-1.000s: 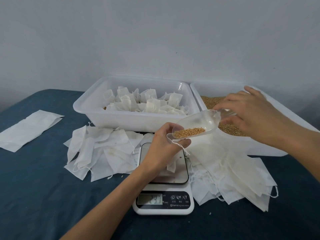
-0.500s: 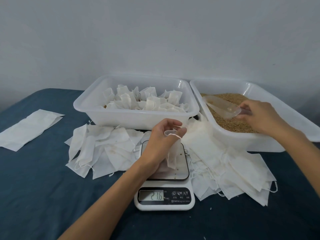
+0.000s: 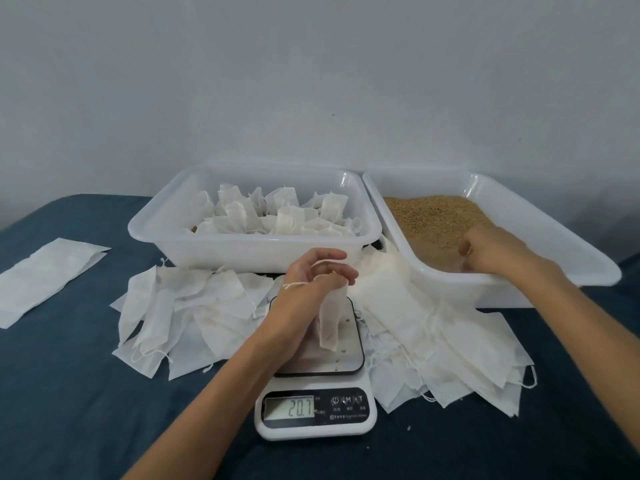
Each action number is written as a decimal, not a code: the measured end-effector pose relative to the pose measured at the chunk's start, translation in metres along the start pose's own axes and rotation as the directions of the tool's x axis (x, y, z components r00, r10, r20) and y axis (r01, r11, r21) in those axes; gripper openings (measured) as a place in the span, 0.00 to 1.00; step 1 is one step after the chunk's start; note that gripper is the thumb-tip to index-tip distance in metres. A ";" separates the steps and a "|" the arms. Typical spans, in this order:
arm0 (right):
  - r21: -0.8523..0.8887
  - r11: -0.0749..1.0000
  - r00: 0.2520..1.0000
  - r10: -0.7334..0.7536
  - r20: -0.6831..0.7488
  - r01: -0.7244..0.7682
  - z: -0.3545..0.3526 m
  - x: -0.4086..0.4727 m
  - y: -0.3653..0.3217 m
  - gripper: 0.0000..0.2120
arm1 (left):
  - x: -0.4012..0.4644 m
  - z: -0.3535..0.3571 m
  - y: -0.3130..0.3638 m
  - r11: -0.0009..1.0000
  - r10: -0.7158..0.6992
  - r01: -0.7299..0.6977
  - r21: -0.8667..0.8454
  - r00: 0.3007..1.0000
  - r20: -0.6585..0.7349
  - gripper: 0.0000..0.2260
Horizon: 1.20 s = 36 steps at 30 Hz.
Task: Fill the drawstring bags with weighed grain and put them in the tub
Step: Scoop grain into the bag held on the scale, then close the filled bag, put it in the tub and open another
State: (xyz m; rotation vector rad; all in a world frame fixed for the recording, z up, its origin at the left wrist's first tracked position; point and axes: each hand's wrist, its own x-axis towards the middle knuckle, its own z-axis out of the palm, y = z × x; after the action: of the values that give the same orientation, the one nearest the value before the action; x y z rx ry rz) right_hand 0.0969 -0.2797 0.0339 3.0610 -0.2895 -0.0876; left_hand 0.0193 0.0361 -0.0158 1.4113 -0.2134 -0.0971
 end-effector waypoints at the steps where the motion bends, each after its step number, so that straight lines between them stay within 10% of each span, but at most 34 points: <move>1: -0.014 0.999 0.992 -0.033 -0.120 0.032 -0.003 -0.007 -0.006 0.12 | -0.001 0.000 0.000 1.000 -0.001 0.001 0.006 1.000 0.010 0.14; 4: 0.125 0.950 0.840 -0.186 -0.509 0.286 -0.010 -0.043 -0.047 0.08 | -0.002 -0.001 -0.002 1.000 -0.008 0.007 0.016 0.999 0.031 0.14; 8: 0.346 0.695 0.701 -0.317 -0.639 0.630 -0.004 -0.096 -0.115 0.06 | -0.003 0.000 0.002 0.999 0.030 -0.030 0.011 0.999 0.021 0.15; 19: 0.636 0.344 0.704 -0.117 -0.701 0.691 0.024 -0.098 -0.115 0.04 | 0.061 -0.047 0.075 0.974 0.187 -0.221 -0.053 0.912 -0.365 0.19; 36: 0.759 0.163 0.772 -0.037 -0.634 0.631 0.018 -0.093 -0.102 0.06 | 0.133 -0.095 0.060 0.927 0.055 0.163 0.338 0.832 -0.552 0.17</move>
State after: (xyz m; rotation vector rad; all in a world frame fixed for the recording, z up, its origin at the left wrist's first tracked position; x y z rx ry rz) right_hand 0.0236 -0.1631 0.0138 4.0105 0.7995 1.4288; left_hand 0.1657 0.1122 0.0417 1.7647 0.3137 0.3260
